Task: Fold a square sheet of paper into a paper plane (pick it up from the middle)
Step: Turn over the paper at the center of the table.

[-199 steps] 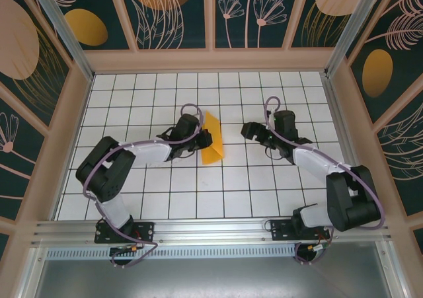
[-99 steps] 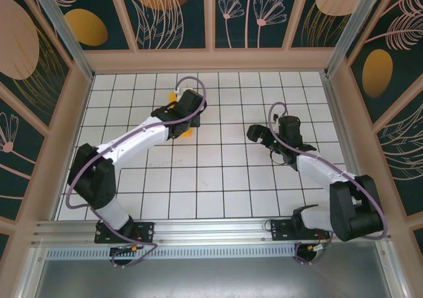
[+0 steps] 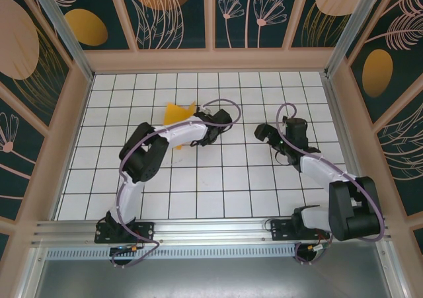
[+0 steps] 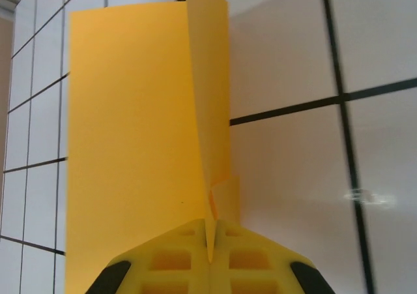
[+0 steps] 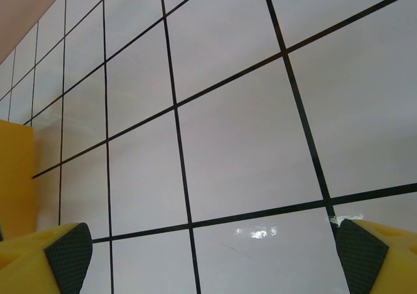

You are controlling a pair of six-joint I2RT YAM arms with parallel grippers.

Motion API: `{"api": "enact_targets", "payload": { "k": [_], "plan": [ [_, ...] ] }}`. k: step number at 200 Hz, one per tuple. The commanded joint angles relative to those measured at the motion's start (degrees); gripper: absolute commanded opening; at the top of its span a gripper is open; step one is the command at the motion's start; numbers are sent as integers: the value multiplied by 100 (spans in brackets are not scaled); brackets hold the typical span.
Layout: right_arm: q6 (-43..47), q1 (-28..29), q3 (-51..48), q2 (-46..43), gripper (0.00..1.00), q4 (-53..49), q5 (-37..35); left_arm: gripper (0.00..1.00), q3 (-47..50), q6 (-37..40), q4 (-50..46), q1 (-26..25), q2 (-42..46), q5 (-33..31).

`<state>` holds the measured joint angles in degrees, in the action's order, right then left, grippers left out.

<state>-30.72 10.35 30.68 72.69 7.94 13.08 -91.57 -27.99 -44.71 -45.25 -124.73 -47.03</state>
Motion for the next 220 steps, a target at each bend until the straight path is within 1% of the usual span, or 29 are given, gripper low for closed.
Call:
{"api": "enact_targets", "payload": {
  "k": [1, 16, 25, 38, 56, 74, 90, 107, 123, 136, 150, 166, 181, 194, 204, 215, 220],
  "plan": [
    [-83, -62, -88, -241, 99, 41, -16, 3, -407, 155, -303, -245, -375, -62],
    [-74, -77, -94, -279, 99, 0, -32, 6, -475, 142, -202, -291, -520, 132],
    [-88, -82, -98, -283, 99, -2, -51, 10, -478, 229, -66, -302, -548, 394],
    [-88, -109, -67, -297, 99, -61, -64, 14, -523, 262, -56, -324, -579, 497],
    [-74, -131, 7, -296, 99, -182, -89, 23, -579, 276, -60, -326, -508, 634],
    [-92, -155, 8, -333, 99, -187, -86, 32, -601, 211, 60, -320, -314, 975],
    [-93, -156, 19, -340, 99, -218, -78, 41, -471, 141, 354, -324, 31, 1450],
    [-75, -161, 61, -351, 99, -242, -23, 51, -216, 40, 719, -316, 551, 1744],
    [-48, -160, 112, -343, 99, -259, 99, 65, 51, 55, 1177, -311, 1037, 2110],
    [-50, -161, 146, -318, 99, -237, 231, 74, 304, 73, 1603, -308, 1418, 2408],
    [-48, -148, 179, -244, 99, -209, 399, 85, 588, -10, 2027, -293, 1803, 2526],
    [-31, -82, 279, -119, 98, -208, 681, 94, 1010, -213, 2437, -170, 2168, 2602],
    [-32, 100, 438, 16, 98, -284, 727, 98, 1407, -460, 2721, 23, 2477, 2691],
    [-20, 379, 655, 153, 97, -375, 622, 98, 1789, -746, 2881, 278, 2612, 2872],
    [-35, 650, 846, 312, 97, -441, 534, 99, 2108, -977, 2989, 510, 2902, 3025],
    [-64, 955, 1073, 544, 93, -490, 494, 98, 2511, -1212, 3153, 735, 3071, 3168],
    [-76, 1115, 1221, 685, 88, -514, 506, 99, 2686, -1296, 3226, 821, 3156, 3211]
  ]
}}
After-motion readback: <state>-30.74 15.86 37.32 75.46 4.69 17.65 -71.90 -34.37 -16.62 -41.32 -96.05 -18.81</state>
